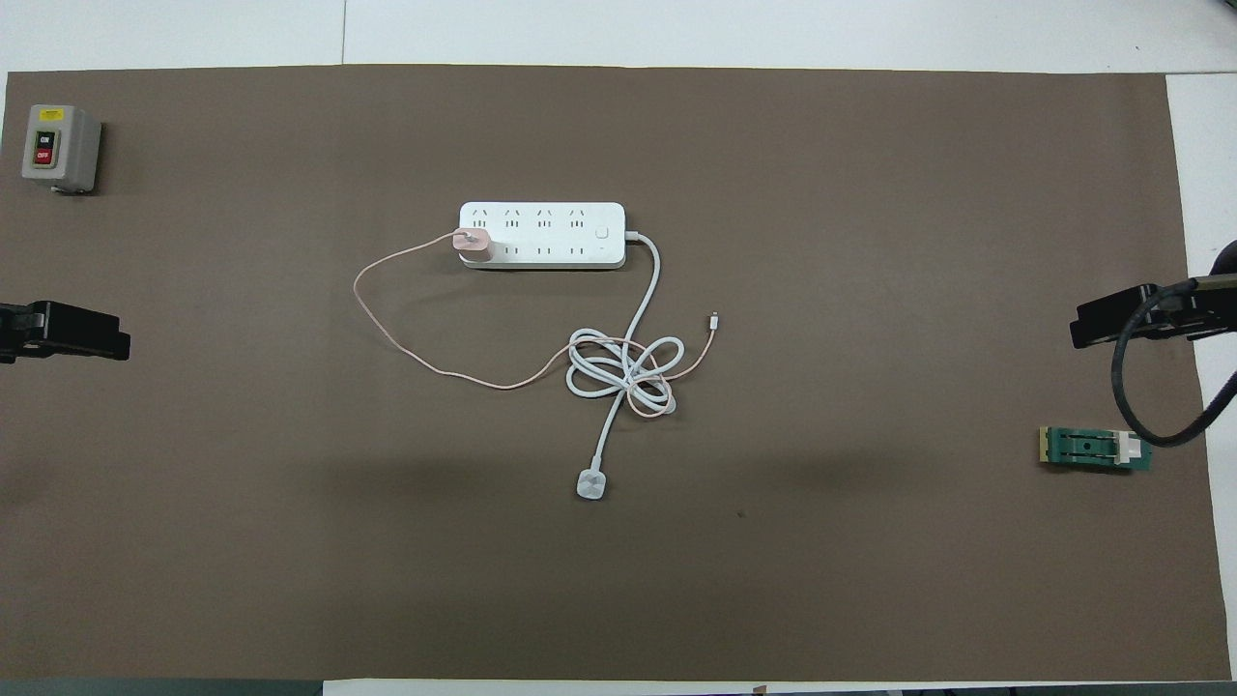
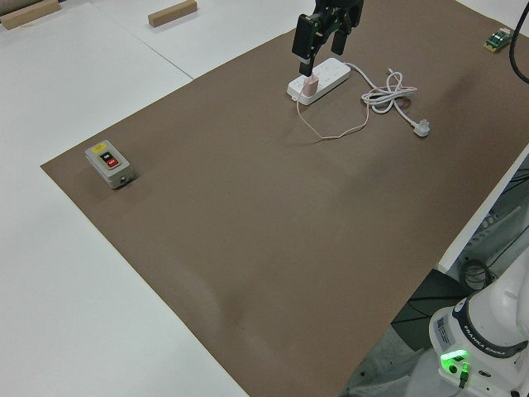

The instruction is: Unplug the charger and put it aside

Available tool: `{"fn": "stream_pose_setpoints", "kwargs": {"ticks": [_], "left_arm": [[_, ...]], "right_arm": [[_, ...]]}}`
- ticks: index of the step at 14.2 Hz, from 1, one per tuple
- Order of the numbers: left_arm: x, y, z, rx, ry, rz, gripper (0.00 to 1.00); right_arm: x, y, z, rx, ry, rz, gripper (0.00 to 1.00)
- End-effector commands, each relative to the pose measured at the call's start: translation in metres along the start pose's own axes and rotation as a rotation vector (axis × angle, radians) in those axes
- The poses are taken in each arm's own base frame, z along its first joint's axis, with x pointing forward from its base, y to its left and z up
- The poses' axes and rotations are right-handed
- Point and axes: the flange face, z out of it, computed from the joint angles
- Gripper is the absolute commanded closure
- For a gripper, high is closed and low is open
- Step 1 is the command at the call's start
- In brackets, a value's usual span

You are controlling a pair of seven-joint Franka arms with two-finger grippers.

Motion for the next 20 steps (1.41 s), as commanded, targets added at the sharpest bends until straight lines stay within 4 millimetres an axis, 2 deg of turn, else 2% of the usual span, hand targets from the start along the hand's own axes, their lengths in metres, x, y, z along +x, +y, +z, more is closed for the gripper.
{"fn": "stream_pose_setpoints", "kwargs": {"ticks": [1, 6, 8, 10, 11, 12, 14, 16, 18, 19, 20], "left_arm": [[-0.004, 0.002, -0.001, -0.010, -0.009, -0.014, 0.00], [-0.004, -0.003, 0.000, -0.011, -0.009, -0.024, 0.00], [-0.004, -0.007, 0.006, -0.012, -0.024, -0.044, 0.00], [0.008, -0.007, 0.002, -0.014, -0.009, -0.210, 0.00], [0.022, -0.009, -0.001, -0.018, -0.004, -0.322, 0.00], [0.037, -0.004, -0.002, -0.037, -0.006, -0.461, 0.00], [0.053, 0.002, 0.002, -0.078, -0.034, -0.706, 0.00], [0.067, 0.011, 0.024, -0.054, -0.063, -0.888, 0.00], [0.087, 0.045, 0.044, -0.028, -0.064, -1.002, 0.00], [0.097, 0.052, 0.053, -0.011, -0.066, -1.083, 0.00], [0.105, 0.060, 0.064, -0.001, -0.075, -1.172, 0.00]], "right_arm": [[-0.006, 0.002, 0.000, -0.020, 0.004, 0.023, 0.00], [-0.005, 0.003, -0.003, -0.020, 0.013, 0.019, 0.00], [-0.006, 0.005, -0.004, -0.020, 0.013, 0.022, 0.00], [-0.007, 0.006, -0.003, -0.019, 0.007, 0.028, 0.00], [-0.008, 0.006, -0.003, -0.012, 0.006, 0.031, 0.00], [-0.007, 0.005, -0.001, -0.010, 0.006, 0.035, 0.00], [-0.007, 0.000, 0.001, -0.007, 0.003, 0.126, 0.00], [-0.005, -0.011, 0.007, -0.003, -0.007, 0.275, 0.00], [0.001, -0.037, 0.021, 0.049, -0.011, 0.395, 0.00], [0.003, -0.047, 0.031, 0.067, -0.022, 0.480, 0.00], [0.008, -0.066, 0.040, 0.110, -0.042, 0.579, 0.00]]}}
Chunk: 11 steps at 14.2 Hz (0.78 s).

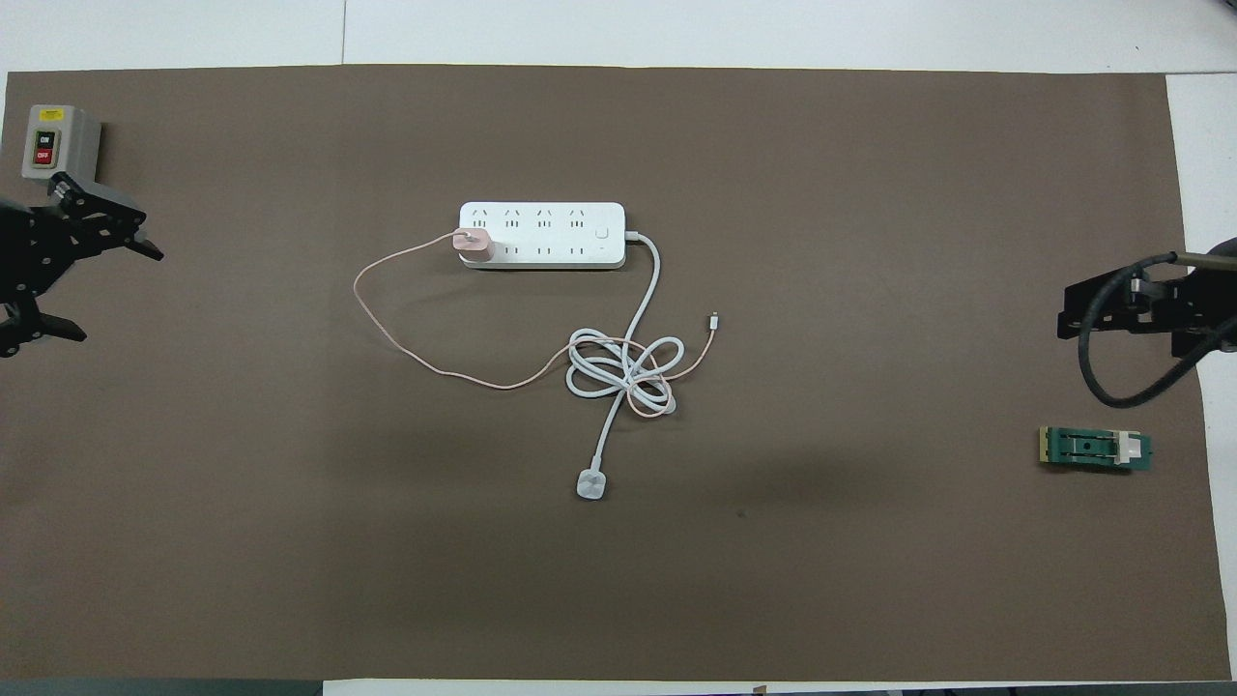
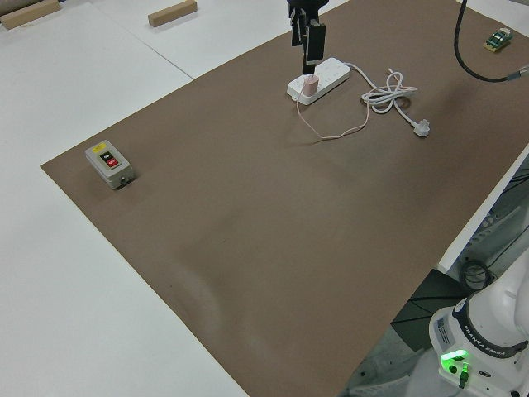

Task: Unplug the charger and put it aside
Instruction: 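Move the left gripper to the pink charger while the right gripper reaches the strip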

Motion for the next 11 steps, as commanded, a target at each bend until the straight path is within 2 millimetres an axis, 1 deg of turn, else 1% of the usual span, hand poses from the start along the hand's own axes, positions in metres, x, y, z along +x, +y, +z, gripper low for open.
{"fn": "stream_pose_setpoints", "kwargs": {"ticks": [1, 2, 4, 6, 8, 9, 10, 11], "left_arm": [[-0.012, 0.042, 0.019, 0.011, 0.021, -0.196, 0.00], [-0.021, 0.052, 0.025, 0.000, 0.023, -0.250, 0.00], [-0.026, 0.071, 0.043, -0.025, 0.026, -0.376, 0.00], [-0.039, 0.092, 0.065, -0.036, 0.028, -0.450, 0.00], [-0.049, 0.106, 0.086, -0.034, 0.026, -0.480, 0.00], [-0.054, 0.114, 0.095, -0.038, 0.026, -0.499, 0.00], [-0.063, 0.125, 0.106, -0.055, 0.025, -0.521, 0.00], [-0.078, 0.137, 0.119, -0.067, 0.025, -0.544, 0.00]], "right_arm": [[-0.004, -0.040, 0.035, 0.080, -0.066, 0.250, 0.00], [-0.001, -0.057, 0.048, 0.103, -0.094, 0.344, 0.00], [0.005, -0.098, 0.078, 0.164, -0.147, 0.515, 0.00], [0.008, -0.140, 0.107, 0.221, -0.193, 0.670, 0.00], [0.012, -0.172, 0.131, 0.298, -0.265, 0.821, 0.00], [0.017, -0.183, 0.141, 0.339, -0.302, 0.899, 0.00], [0.021, -0.193, 0.148, 0.362, -0.341, 0.954, 0.00], [0.030, -0.207, 0.159, 0.373, -0.384, 1.004, 0.00]]}}
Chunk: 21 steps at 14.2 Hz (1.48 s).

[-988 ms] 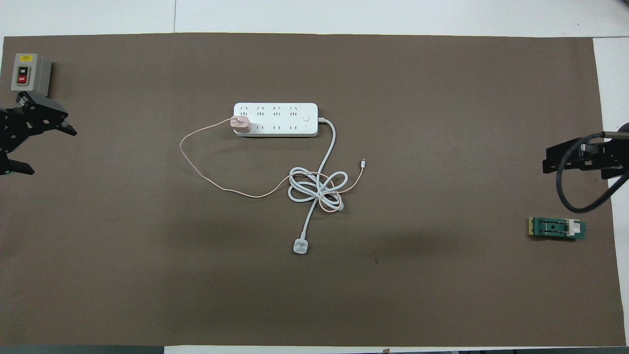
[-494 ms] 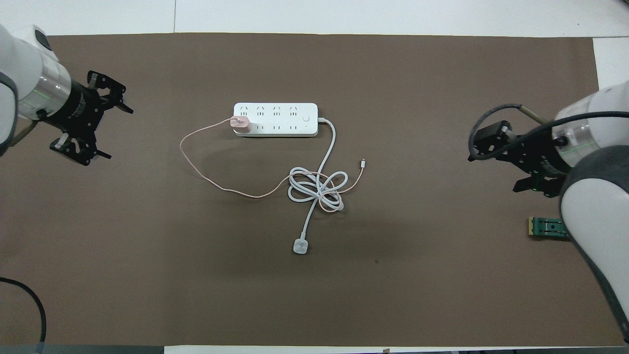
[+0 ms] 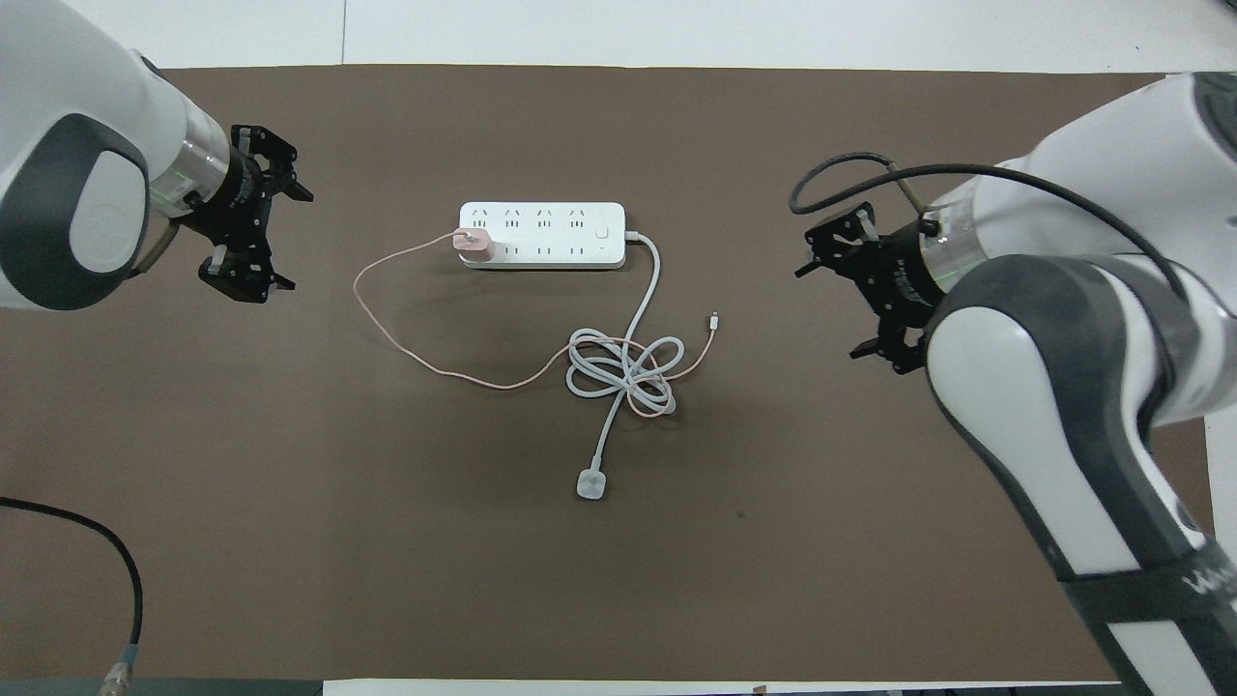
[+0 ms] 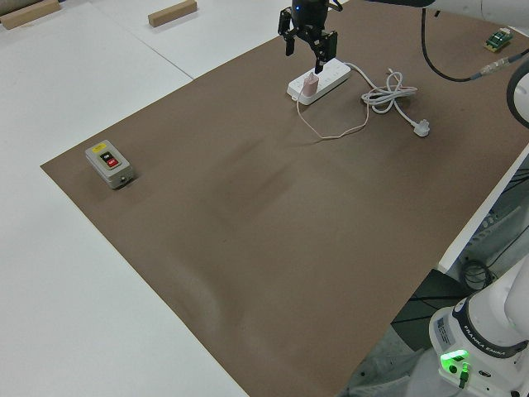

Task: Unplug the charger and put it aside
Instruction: 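Move the left gripper to the pink charger while the right gripper reaches the strip, then grasp the pink charger with the left gripper while the right gripper holds the strip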

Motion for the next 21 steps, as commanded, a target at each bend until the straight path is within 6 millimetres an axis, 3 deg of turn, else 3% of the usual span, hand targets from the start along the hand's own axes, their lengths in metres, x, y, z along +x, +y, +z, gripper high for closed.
{"fn": "stream_pose_setpoints", "kwargs": {"ticks": [1, 3, 4, 5, 8, 11, 13, 17, 21], "left_arm": [[-0.044, 0.016, 0.033, -0.040, 0.012, -0.066, 0.00], [-0.074, 0.027, 0.055, -0.053, 0.023, -0.062, 0.00], [-0.096, 0.032, 0.062, -0.063, 0.035, -0.049, 0.00], [-0.102, 0.038, 0.074, -0.061, 0.041, -0.049, 0.00], [-0.137, 0.043, 0.106, -0.071, 0.104, 0.029, 0.00], [-0.133, 0.045, 0.106, -0.068, 0.120, 0.070, 0.00], [-0.132, 0.044, 0.107, -0.057, 0.121, 0.087, 0.00], [-0.121, 0.045, 0.108, -0.033, 0.129, 0.114, 0.00], [-0.113, 0.047, 0.109, -0.023, 0.127, 0.142, 0.00]], "right_arm": [[0.003, -0.041, 0.029, 0.035, -0.099, 0.175, 0.00], [-0.012, -0.062, 0.065, 0.077, -0.141, 0.214, 0.00], [-0.007, -0.069, 0.086, 0.092, -0.182, 0.257, 0.00], [0.000, -0.077, 0.108, 0.105, -0.210, 0.291, 0.00], [-0.001, -0.096, 0.148, 0.096, -0.280, 0.272, 0.00], [0.009, -0.106, 0.184, 0.049, -0.349, 0.241, 0.00], [0.032, -0.110, 0.189, 0.045, -0.383, 0.262, 0.00], [0.043, -0.112, 0.211, 0.036, -0.433, 0.227, 0.00], [0.045, -0.110, 0.221, 0.036, -0.436, 0.178, 0.00]]}}
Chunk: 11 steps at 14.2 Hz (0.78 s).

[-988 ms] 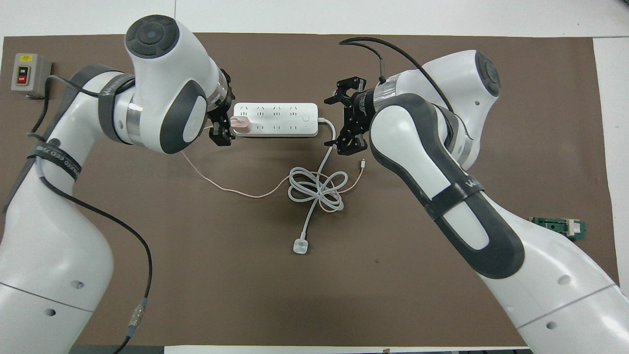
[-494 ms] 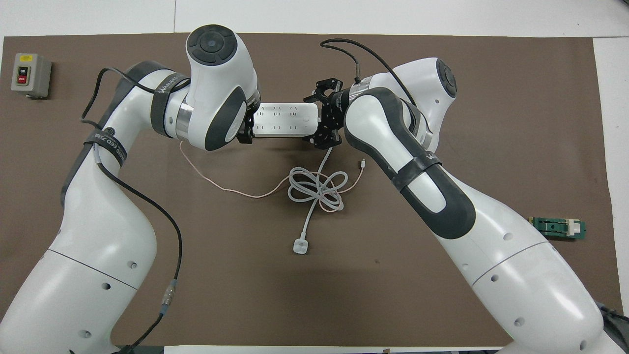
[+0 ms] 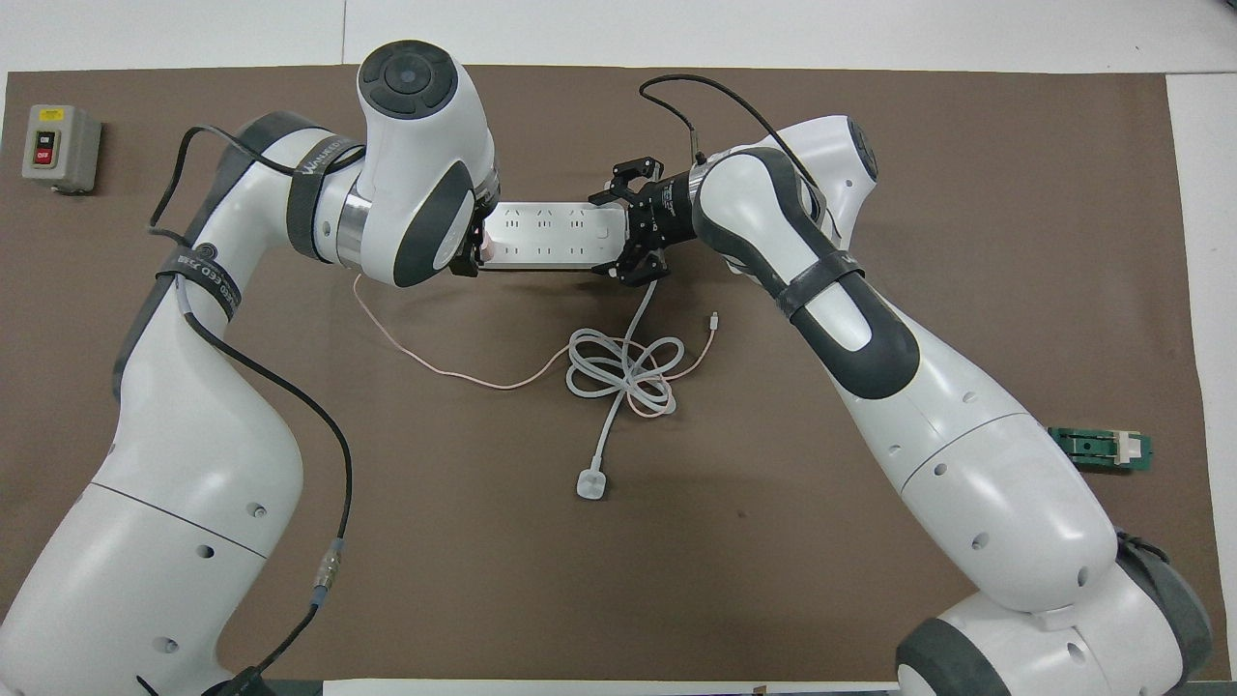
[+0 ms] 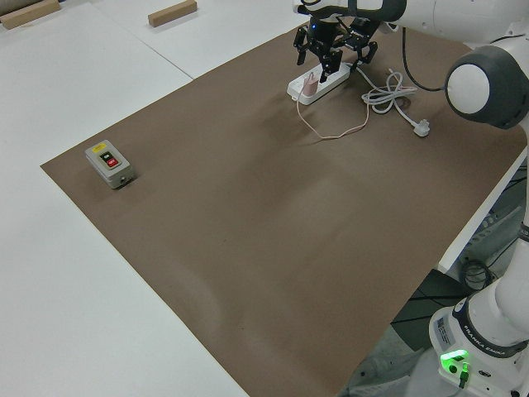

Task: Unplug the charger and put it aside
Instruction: 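Grasp the pink charger with the left gripper while the right gripper holds the strip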

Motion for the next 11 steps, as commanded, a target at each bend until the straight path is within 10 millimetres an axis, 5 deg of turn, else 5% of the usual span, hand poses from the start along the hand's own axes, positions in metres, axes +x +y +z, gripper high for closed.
{"fn": "stream_pose_setpoints", "kwargs": {"ticks": [1, 11], "left_arm": [[0.013, 0.004, -0.001, 0.011, 0.015, 0.033, 0.00], [0.024, -0.002, 0.017, 0.034, 0.012, 0.066, 0.00]], "right_arm": [[0.004, -0.005, 0.005, -0.002, -0.032, -0.042, 0.00], [0.002, -0.011, 0.005, 0.006, -0.005, -0.093, 0.00]]}}
